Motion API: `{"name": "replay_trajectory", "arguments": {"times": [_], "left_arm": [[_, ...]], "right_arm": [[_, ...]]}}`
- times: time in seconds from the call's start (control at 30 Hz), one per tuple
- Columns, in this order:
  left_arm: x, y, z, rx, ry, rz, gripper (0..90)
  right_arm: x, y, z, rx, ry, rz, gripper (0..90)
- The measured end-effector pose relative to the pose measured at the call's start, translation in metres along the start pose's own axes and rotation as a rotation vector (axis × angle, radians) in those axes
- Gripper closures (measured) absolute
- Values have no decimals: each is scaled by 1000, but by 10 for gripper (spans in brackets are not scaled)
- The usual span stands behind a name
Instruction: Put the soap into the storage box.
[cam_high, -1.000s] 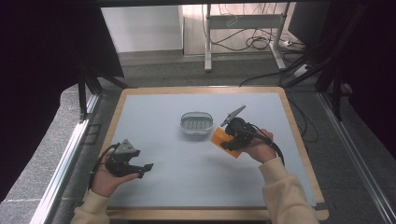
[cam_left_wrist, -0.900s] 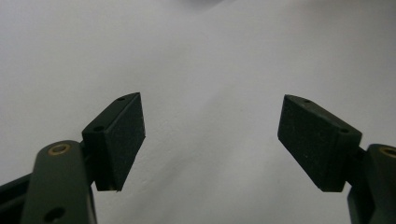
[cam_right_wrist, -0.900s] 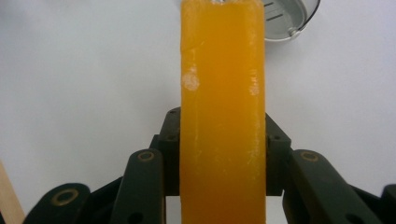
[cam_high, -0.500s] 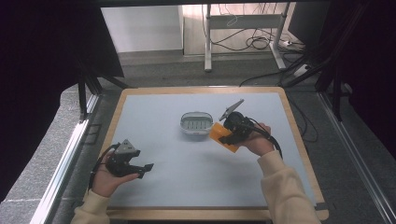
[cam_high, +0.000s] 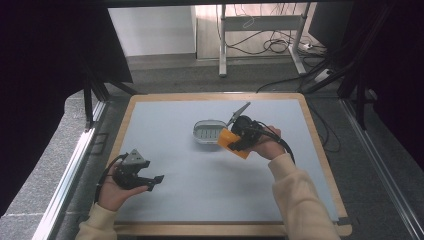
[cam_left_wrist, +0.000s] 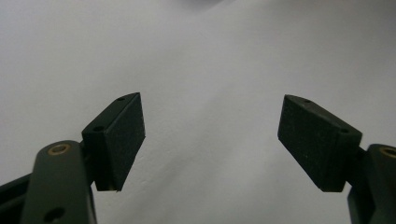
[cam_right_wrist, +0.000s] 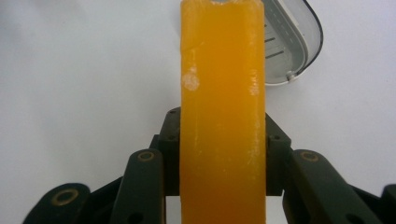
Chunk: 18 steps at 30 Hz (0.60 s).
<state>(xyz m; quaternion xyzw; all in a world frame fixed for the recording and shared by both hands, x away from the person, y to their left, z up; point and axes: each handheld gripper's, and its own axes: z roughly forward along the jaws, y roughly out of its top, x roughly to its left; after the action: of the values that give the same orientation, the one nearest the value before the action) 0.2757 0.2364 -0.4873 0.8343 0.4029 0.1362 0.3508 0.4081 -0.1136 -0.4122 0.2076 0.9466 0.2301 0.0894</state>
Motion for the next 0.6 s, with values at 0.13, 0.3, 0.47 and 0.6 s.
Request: {"name": "replay_trajectory", "arguments": {"times": [0.13, 0.3, 0.47, 0.6], "left_arm": [[0, 0, -1, -5, -1, 1, 230], [-1, 1, -2, -19, -17, 4, 232], [-1, 2, -2, -25, -12, 6, 231], [-2, 2, -2, -23, -12, 7, 231]], "right_arm": [[-2, 3, 3, 1, 9, -4, 617], [-5, 7, 4, 1, 12, -18, 616], [-12, 13, 7, 6, 10, -26, 616], [-16, 17, 8, 7, 7, -33, 617]]}}
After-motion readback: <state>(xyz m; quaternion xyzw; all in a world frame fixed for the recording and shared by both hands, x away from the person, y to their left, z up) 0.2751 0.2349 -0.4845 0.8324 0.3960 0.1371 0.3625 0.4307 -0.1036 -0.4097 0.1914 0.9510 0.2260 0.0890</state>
